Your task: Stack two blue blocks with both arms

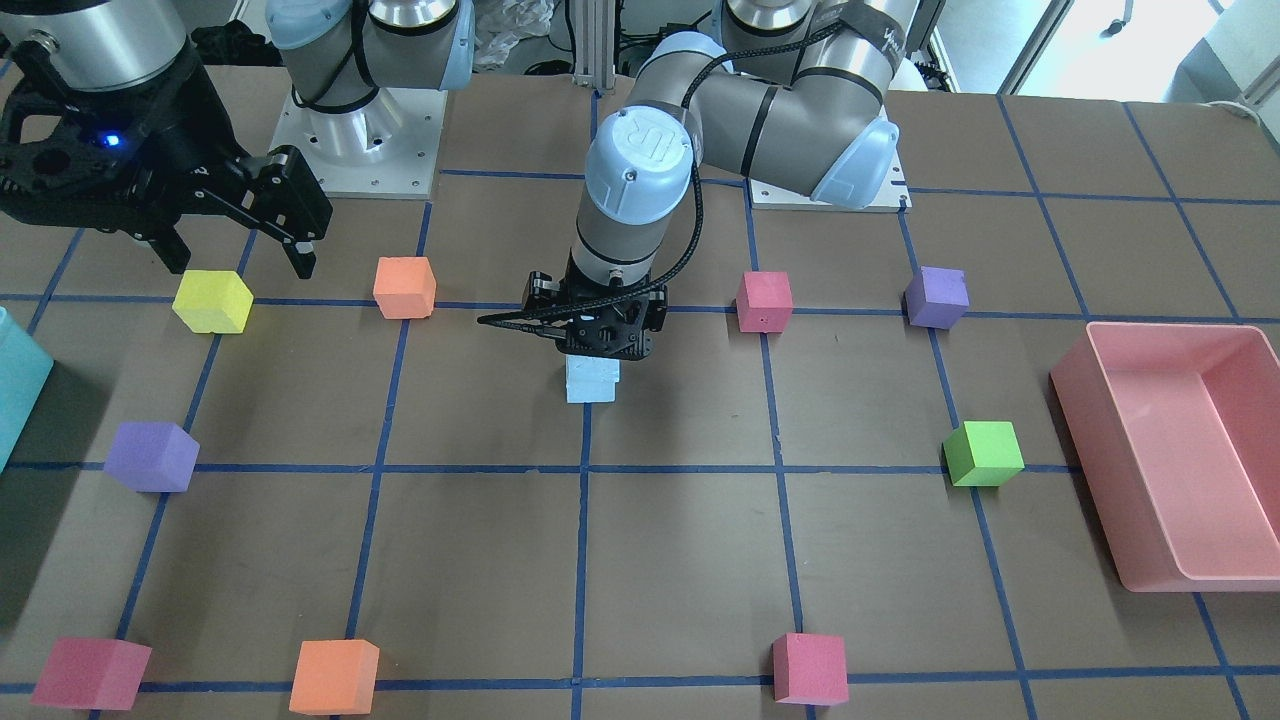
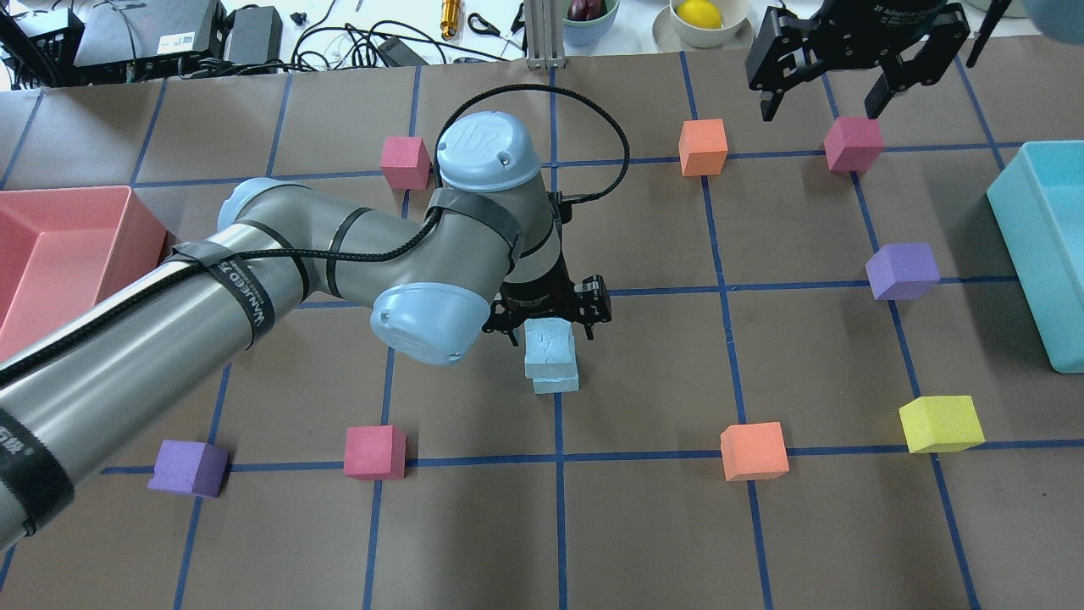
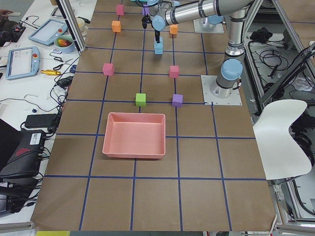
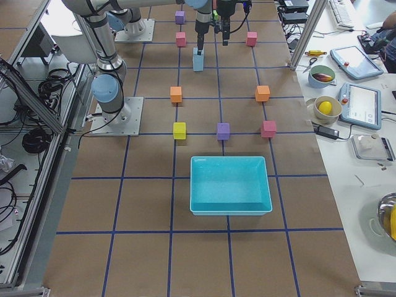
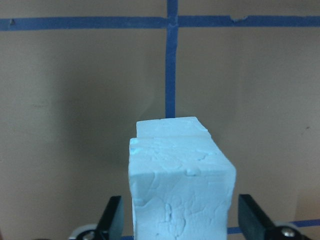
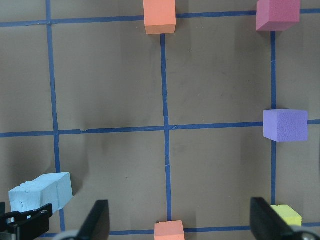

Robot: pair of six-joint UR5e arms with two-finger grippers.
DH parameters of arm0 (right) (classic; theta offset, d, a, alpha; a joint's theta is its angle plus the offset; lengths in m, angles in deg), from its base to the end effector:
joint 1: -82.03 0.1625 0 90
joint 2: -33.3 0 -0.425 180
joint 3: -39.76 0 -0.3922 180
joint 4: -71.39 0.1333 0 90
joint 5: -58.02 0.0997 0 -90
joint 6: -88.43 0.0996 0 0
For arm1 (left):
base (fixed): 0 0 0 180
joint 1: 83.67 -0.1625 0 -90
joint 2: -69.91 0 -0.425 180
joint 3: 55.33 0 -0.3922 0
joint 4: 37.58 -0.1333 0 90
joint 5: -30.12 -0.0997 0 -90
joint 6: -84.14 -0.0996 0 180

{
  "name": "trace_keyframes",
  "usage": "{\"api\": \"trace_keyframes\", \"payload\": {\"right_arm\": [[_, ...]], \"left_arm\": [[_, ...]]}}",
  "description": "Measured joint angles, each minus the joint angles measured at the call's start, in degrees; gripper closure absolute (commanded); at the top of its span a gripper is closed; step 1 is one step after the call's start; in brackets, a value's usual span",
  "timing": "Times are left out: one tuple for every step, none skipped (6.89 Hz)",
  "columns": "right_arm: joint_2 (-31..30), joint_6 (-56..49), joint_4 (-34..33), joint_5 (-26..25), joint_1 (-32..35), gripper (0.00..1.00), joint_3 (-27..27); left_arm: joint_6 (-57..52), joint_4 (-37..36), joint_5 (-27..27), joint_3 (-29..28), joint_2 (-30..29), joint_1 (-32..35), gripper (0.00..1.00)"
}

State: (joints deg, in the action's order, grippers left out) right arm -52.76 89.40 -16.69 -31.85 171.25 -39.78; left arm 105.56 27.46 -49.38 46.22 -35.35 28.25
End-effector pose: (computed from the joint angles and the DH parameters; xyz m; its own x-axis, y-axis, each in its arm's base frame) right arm 0.1263 -0.5280 0.5397 -0.9995 0.0303 -0.0036 0.0305 0.9963 -0.0801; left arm -0.3490 -0.4615 0.2945 -0.9875 -0.0020 0.1578 0.0134 0.9952 0.0966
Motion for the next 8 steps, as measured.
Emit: {"api": "trace_keyframes", "payload": {"right_arm": [[0.03, 0.02, 0.01, -0.02, 0.04, 0.0, 0.0], [0.06, 0.06, 0.01, -0.03, 0.07, 0.0, 0.0], [0.08, 0.08, 0.01, -0.04, 0.07, 0.0, 0.0], [0.09, 0.09, 0.01, -0.04, 0.06, 0.0, 0.0], [0.09, 0.09, 0.01, -0.04, 0.05, 0.0, 0.0], [0.09, 0.09, 0.01, -0.04, 0.05, 0.0, 0.0], [0.09, 0.09, 0.01, -0.04, 0.06, 0.0, 0.0], [0.09, 0.09, 0.03, -0.04, 0.07, 0.0, 0.0]], "left_arm": [[-0.43, 1.51, 0.47, -2.05, 1.64, -1.81, 0.0], [-3.21, 4.52, 0.44, -4.51, 3.49, -4.89, 0.0], [-9.45, 8.45, -0.84, -6.85, 5.51, -9.01, 0.0], [-17.41, 13.23, -2.91, -9.61, 7.79, -14.29, 0.0], [-23.5, 18.42, -3.92, -13.04, 9.73, -19.48, 0.0], [-26.33, 23.44, -4.95, -16.77, 10.88, -23.44, 0.0], [-27.37, 26.31, -7.0, -19.68, 10.92, -25.47, 0.0], [-27.46, 27.35, -8.75, -21.14, 10.31, -26.06, 0.0]]}}
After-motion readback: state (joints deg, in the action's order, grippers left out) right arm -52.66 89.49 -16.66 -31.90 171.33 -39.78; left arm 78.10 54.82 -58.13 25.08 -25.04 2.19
